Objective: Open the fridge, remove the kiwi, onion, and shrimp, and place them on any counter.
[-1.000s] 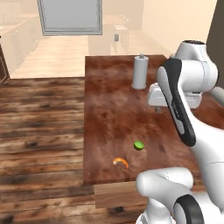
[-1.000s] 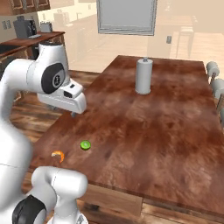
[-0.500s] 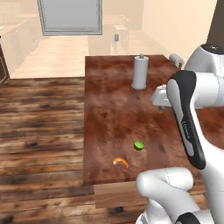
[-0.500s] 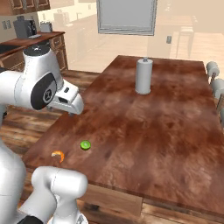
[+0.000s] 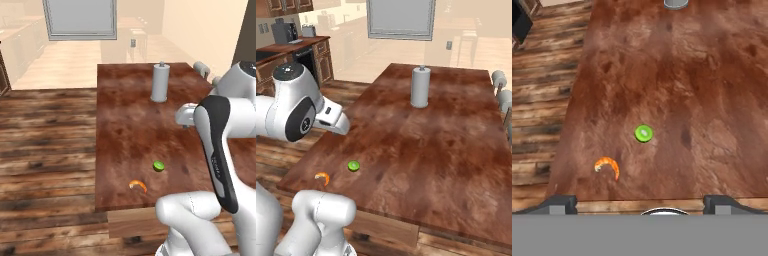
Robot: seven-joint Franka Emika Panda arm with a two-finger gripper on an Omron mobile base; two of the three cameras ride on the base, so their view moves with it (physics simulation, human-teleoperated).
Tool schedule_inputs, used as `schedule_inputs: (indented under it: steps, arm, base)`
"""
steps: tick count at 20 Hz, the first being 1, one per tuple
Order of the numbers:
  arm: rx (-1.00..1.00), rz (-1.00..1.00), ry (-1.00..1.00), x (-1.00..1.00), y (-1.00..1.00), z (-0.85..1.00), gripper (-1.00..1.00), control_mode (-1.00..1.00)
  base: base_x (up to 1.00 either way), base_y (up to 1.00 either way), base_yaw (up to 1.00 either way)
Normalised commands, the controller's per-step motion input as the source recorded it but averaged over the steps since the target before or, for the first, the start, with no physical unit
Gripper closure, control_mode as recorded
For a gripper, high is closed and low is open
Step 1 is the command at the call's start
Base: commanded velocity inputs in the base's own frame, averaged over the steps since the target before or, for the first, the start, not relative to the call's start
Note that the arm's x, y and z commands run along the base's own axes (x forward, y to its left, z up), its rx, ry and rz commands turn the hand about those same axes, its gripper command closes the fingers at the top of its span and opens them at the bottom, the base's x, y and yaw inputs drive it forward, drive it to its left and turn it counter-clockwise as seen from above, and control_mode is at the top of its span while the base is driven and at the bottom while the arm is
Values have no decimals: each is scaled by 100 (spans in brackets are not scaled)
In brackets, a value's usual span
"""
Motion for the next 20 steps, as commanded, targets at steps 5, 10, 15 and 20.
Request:
schedule_inputs:
  steps: [5,10,15,20]
  arm:
    - [-5,0,12,-13,0,28,-100,-100]
    - [-9,0,17,-14,4,10,-100,-100]
    - [-2,0,4,-1,2,-1,-100,100]
    - [0,0,0,0,0,0,-100,100]
  base:
    - [0,0,0]
    - [0,0,0]
    - [0,0,0]
    - [-45,0,0]
